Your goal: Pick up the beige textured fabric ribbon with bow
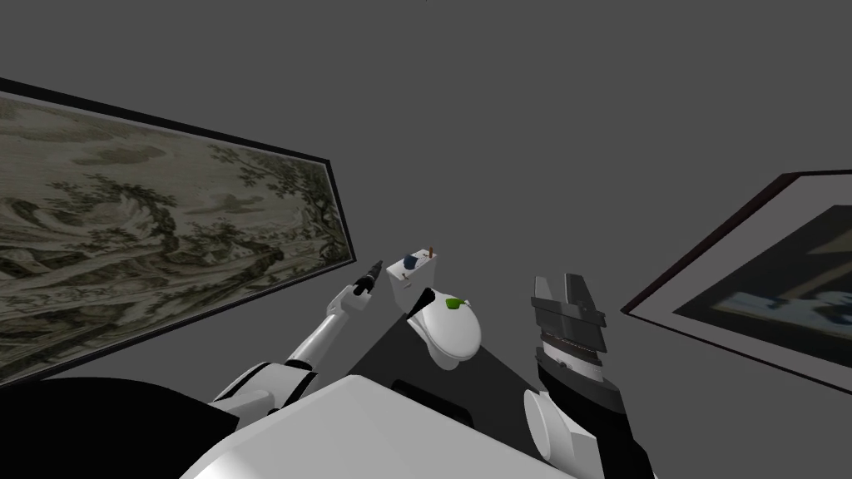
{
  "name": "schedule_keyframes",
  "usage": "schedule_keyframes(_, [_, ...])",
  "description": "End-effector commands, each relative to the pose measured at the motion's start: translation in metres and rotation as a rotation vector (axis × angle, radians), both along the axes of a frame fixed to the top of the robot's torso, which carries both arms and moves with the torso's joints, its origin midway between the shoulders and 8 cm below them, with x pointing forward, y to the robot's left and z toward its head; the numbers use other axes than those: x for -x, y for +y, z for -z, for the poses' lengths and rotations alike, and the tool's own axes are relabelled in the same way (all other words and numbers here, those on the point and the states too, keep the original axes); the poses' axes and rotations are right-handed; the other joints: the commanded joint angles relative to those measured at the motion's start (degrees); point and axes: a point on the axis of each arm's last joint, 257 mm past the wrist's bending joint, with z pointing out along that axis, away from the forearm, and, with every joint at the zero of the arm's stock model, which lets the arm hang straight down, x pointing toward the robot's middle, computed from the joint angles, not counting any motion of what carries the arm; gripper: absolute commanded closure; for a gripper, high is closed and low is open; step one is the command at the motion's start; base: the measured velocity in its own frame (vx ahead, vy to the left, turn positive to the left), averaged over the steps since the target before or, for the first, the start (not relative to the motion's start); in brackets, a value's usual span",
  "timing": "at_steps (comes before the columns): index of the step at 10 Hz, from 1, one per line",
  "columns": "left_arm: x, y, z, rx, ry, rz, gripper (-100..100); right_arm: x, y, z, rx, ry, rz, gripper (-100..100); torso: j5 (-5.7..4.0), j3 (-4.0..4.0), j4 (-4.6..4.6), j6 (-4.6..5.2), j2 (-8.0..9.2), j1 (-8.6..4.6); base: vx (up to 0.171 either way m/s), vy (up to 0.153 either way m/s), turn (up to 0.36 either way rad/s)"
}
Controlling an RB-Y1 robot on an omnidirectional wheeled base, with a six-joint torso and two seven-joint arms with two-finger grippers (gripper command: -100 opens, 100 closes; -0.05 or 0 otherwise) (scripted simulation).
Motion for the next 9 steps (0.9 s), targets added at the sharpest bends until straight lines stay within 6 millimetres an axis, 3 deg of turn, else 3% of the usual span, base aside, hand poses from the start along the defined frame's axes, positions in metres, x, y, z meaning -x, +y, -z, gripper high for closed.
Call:
schedule_keyframes(1, [-0.005, 0.02, 0.003, 0.017, 0.033, -0.053, -100, 0.0, 0.0, 0.0, 0.0, 0.0, 0.0, 0, 0.0, 0.0, 0.0, 0.0, 0.0, 0.0, 0.017, -0.066, 0.008])
schedule_keyframes(3, [-0.001, 0.025, 0.013, 0.023, 0.063, -0.071, -100, 0.0, 0.0, 0.0, 0.0, 0.0, 0.0, 0, 0.0, -0.03, -0.01, 0.0, -0.05, 0.02, 0.017, -0.058, 0.002])
schedule_keyframes(4, [-0.004, 0.043, 0.018, 0.044, 0.092, -0.118, -100, 0.0, 0.0, 0.0, 0.0, 0.0, 0.0, 0, 0.02, -0.01, 0.0, 0.0, -0.01, 0.09, -0.003, -0.086, 0.011])
schedule_keyframes(5, [-0.002, 0.045, 0.021, 0.047, 0.107, -0.129, -100, 0.0, 0.0, 0.0, 0.0, 0.0, 0.0, 0, 0.0, 0.01, 0.01, 0.01, 0.02, -0.02, 0.004, -0.095, 0.012])
schedule_keyframes(6, [-0.006, 0.059, 0.018, 0.07, 0.119, -0.168, -100, 0.0, 0.0, 0.0, 0.0, 0.0, 0.0, 0, -0.01, 0.02, 0.01, 0.0, 0.02, -0.06, 0.034, -0.112, 0.025])
schedule_keyframes(7, [-0.001, 0.064, 0.029, 0.077, 0.149, -0.186, -100, 0.0, 0.0, 0.0, 0.0, 0.0, 0.0, 0, -0.03, -0.03, 0.0, 0.01, -0.06, -0.13, 0.036, -0.082, 0.018])
schedule_keyframes(8, [-0.005, 0.075, 0.024, 0.102, 0.154, -0.22, -100, 0.0, 0.0, 0.0, 0.0, 0.0, 0.0, 0, -0.02, -0.05, -0.02, 0.01, -0.1, -0.04, 0.037, -0.084, 0.023])
schedule_keyframes(9, [0.001, 0.08, 0.037, 0.111, 0.191, -0.241, -100, 0.0, 0.0, 0.0, 0.0, 0.0, 0.0, 0, -0.02, -0.06, -0.02, 0.01, -0.12, -0.04, 0.028, -0.085, 0.016])
